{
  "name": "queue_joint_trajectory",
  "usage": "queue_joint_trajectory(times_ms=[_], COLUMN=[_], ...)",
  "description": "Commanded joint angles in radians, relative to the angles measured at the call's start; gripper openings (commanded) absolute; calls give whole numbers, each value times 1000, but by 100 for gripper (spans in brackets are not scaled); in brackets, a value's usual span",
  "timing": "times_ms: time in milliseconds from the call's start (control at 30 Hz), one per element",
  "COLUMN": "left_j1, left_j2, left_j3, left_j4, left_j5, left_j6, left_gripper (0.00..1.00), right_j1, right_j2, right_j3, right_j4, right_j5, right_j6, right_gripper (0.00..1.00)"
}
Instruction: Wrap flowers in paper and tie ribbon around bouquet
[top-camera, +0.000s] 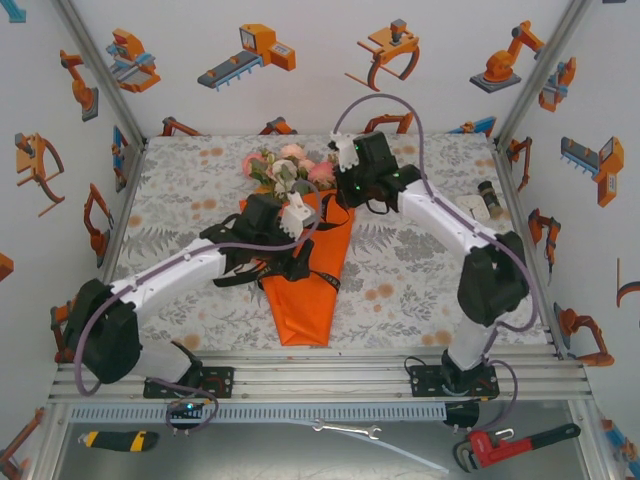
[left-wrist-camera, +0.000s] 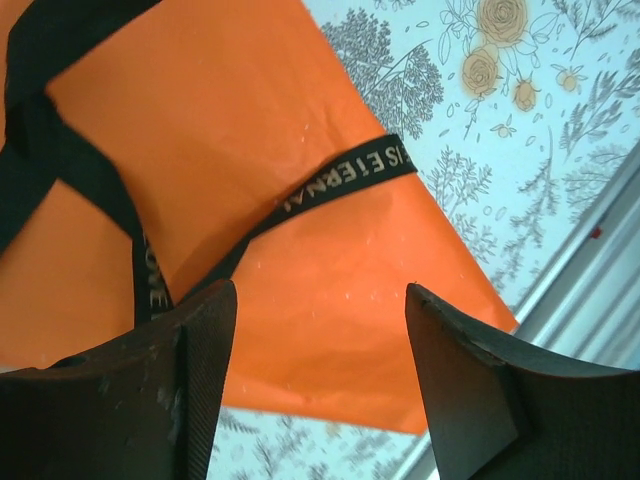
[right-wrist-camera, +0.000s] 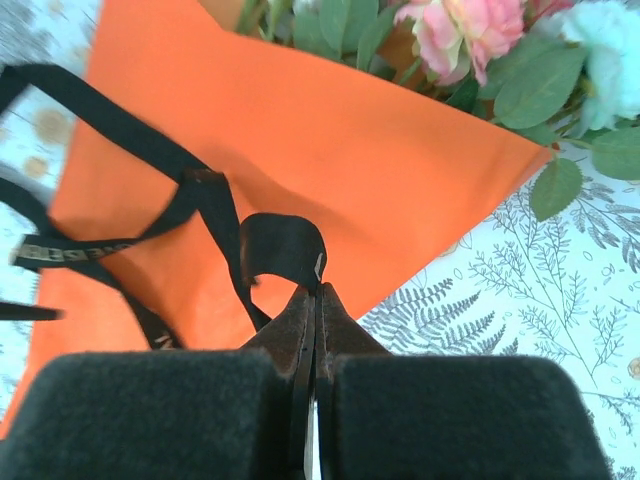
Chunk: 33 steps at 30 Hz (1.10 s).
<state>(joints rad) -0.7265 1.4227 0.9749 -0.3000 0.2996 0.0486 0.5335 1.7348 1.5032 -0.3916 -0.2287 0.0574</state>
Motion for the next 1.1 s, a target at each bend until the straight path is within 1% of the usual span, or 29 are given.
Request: queue_joint_trajectory(times_ms=[0, 100, 200, 300, 367, 433, 500, 567, 667, 800, 933, 1067], left_j1=[-10, -11, -11, -13, -17, -24, -27, -31, -50, -72, -73, -73], left_j2=[56, 126, 188, 209, 222, 237, 240, 226, 157, 44, -36, -42], left_j3=[1, 20, 58, 40, 35, 35, 39, 44, 47, 28, -3, -1], left_j4=[138, 141, 85, 100, 89, 72, 59, 49, 33, 77, 144, 159], left_j5=[16, 54, 141, 169, 139, 98, 78, 84, 109, 96, 46, 0], left_j6=[133, 176, 185, 169, 175, 186, 193, 192, 201, 193, 181, 184], left_gripper=[66, 66, 64, 57, 51, 39, 18, 0, 0, 0, 0, 0], right_j1=[3, 3, 3, 4, 3, 3, 3, 3, 3, 35, 84, 94], right_j2=[-60, -100, -114, -111, -106, -102, -97, -87, -63, -32, -42, -80], right_j3=[-60, -98, -116, -118, -119, -124, -127, -130, -148, -199, -312, -453], right_j4=[59, 89, 102, 78, 69, 73, 78, 79, 96, 132, 211, 321], right_j5=[-5, -5, -33, -3, 8, 2, 1, 7, -36, -121, -174, -280], right_j6=[135, 197, 207, 203, 206, 217, 224, 224, 225, 238, 277, 319], right_gripper=[0, 0, 0, 0, 0, 0, 0, 0, 0, 0, 0, 6])
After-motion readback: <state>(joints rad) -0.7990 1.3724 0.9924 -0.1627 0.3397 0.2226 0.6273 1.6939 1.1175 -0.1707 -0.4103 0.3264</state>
